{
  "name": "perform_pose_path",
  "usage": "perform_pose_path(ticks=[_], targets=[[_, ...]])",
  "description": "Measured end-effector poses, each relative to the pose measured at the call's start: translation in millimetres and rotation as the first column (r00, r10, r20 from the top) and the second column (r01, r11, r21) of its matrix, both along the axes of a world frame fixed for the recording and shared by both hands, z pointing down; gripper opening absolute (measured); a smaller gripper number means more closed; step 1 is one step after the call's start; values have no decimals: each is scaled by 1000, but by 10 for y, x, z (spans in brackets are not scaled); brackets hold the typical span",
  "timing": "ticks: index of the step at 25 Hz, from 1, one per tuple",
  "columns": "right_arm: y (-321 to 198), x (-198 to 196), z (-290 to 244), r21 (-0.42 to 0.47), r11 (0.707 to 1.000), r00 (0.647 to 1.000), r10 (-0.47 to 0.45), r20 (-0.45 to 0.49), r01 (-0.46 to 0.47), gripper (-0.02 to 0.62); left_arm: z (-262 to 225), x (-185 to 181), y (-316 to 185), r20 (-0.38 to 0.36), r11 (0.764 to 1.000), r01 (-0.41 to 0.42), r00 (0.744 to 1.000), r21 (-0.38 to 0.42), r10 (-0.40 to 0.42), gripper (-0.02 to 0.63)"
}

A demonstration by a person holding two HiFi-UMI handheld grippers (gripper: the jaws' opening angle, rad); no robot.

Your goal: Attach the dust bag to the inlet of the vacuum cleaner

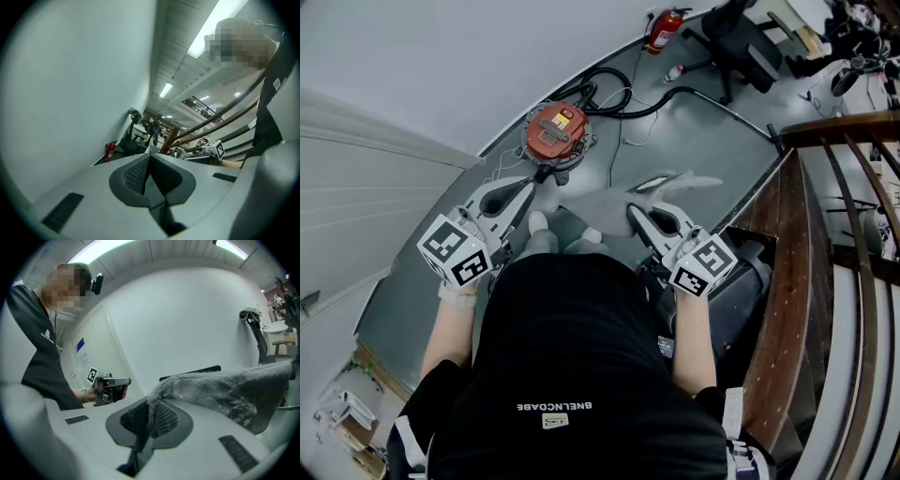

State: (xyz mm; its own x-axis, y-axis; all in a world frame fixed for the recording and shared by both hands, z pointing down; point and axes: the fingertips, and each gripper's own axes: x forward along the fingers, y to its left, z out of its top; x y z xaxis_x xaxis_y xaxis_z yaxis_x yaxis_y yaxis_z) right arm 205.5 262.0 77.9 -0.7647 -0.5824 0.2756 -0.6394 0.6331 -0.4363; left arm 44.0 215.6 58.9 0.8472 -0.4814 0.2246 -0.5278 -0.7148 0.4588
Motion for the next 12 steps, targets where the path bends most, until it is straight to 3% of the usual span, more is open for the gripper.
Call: perform_pose_path(ticks=[12], targets=[[-17,90,31,-1,998,997,-61,39,61,32,38,176,76,17,1000,17,1000,-2,-17,17]])
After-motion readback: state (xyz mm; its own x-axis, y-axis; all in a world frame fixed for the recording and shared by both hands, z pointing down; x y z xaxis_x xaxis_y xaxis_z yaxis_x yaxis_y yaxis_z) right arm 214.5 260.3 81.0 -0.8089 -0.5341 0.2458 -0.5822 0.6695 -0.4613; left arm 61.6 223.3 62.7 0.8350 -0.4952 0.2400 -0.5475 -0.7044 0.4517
